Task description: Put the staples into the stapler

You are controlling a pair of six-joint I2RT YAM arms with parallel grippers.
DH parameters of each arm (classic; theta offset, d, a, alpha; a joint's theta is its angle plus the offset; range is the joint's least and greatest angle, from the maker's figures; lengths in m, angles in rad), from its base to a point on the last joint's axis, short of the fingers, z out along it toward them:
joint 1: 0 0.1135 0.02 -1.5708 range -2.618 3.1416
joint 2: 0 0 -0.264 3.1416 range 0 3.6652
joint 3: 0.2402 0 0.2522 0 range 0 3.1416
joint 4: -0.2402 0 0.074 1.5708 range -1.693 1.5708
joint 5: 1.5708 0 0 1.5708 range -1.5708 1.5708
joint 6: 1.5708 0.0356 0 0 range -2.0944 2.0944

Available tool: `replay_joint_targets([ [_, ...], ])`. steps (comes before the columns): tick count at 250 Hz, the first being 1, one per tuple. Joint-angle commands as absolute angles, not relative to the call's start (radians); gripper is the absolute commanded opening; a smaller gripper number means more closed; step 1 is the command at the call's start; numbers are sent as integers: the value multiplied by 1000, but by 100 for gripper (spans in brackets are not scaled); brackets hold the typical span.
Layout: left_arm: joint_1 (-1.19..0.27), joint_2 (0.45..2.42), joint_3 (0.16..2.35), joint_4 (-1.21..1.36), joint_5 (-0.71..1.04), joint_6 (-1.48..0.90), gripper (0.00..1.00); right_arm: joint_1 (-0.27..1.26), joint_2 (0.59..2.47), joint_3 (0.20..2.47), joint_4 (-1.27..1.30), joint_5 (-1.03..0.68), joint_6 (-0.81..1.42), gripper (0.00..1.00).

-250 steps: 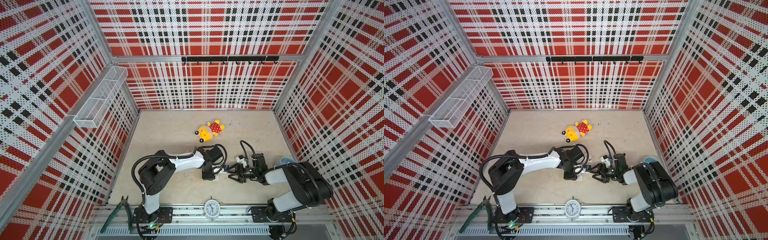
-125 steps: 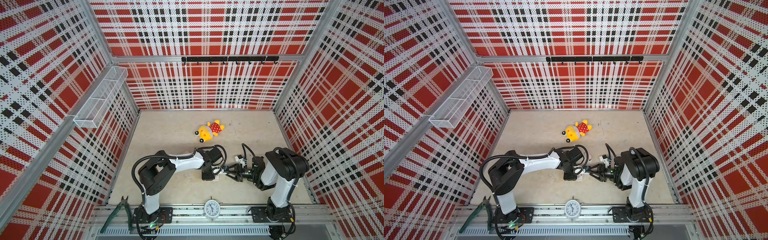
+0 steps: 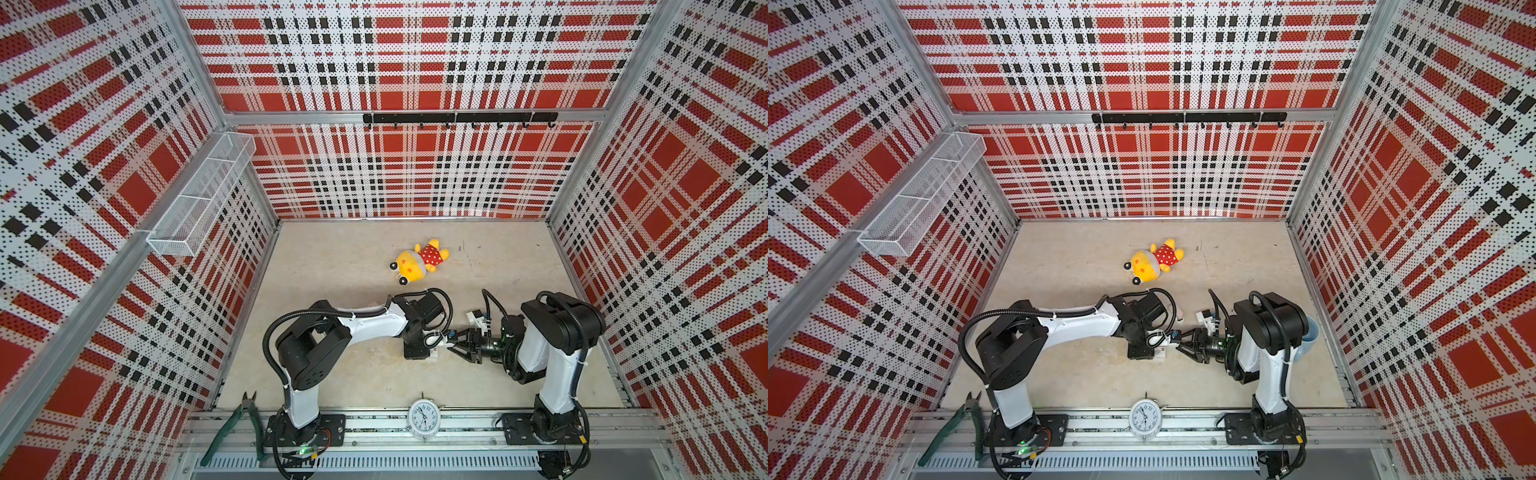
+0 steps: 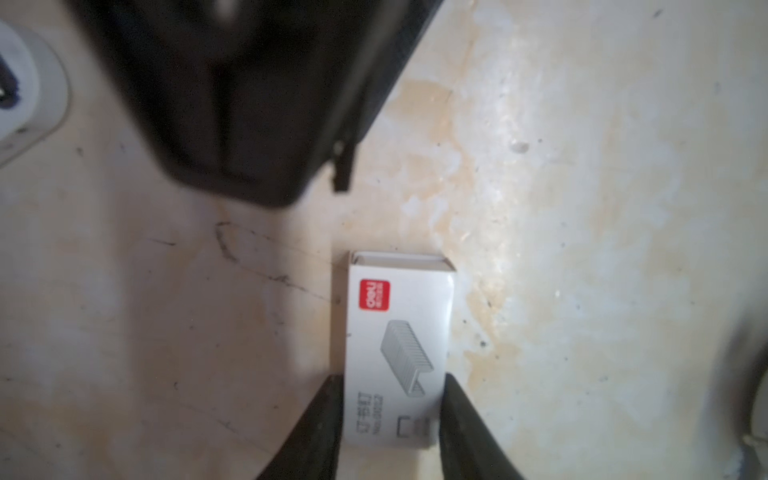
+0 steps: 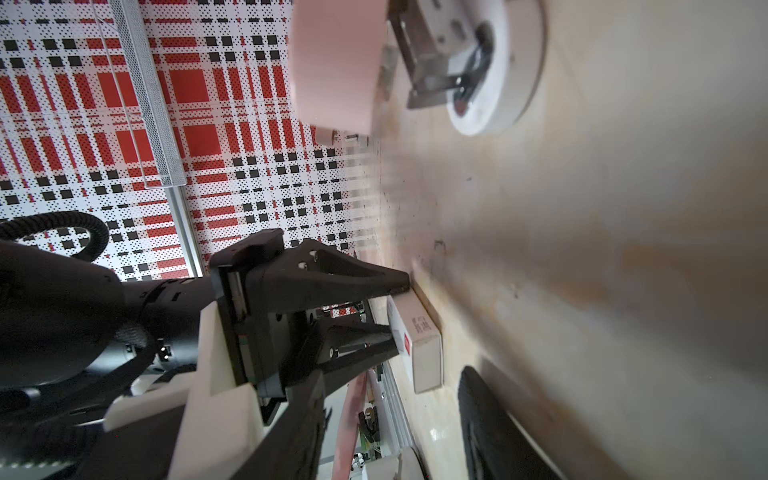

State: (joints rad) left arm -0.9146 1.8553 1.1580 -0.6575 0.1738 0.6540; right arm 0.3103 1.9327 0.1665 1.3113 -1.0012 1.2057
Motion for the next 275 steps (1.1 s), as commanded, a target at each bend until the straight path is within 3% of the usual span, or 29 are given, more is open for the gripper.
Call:
replay_joint_targets([
  [1, -905, 1816, 1149, -649, 196, 656, 42, 322, 1861, 185, 1074, -959, 1152, 55],
  [61, -915, 1813, 1144, -648, 206, 650, 42, 395, 1732, 286, 732, -920, 1045, 59],
  [148, -933, 1823, 1147, -645, 194, 651, 42, 400, 1824, 235, 974, -925, 1156, 55],
  [217, -940, 1841, 1158, -651, 184, 647, 41, 405, 1806, 215, 961, -919, 1152, 54],
  [275, -942, 1838, 1156, -651, 186, 645, 47, 415, 1777, 217, 936, -924, 1153, 55],
])
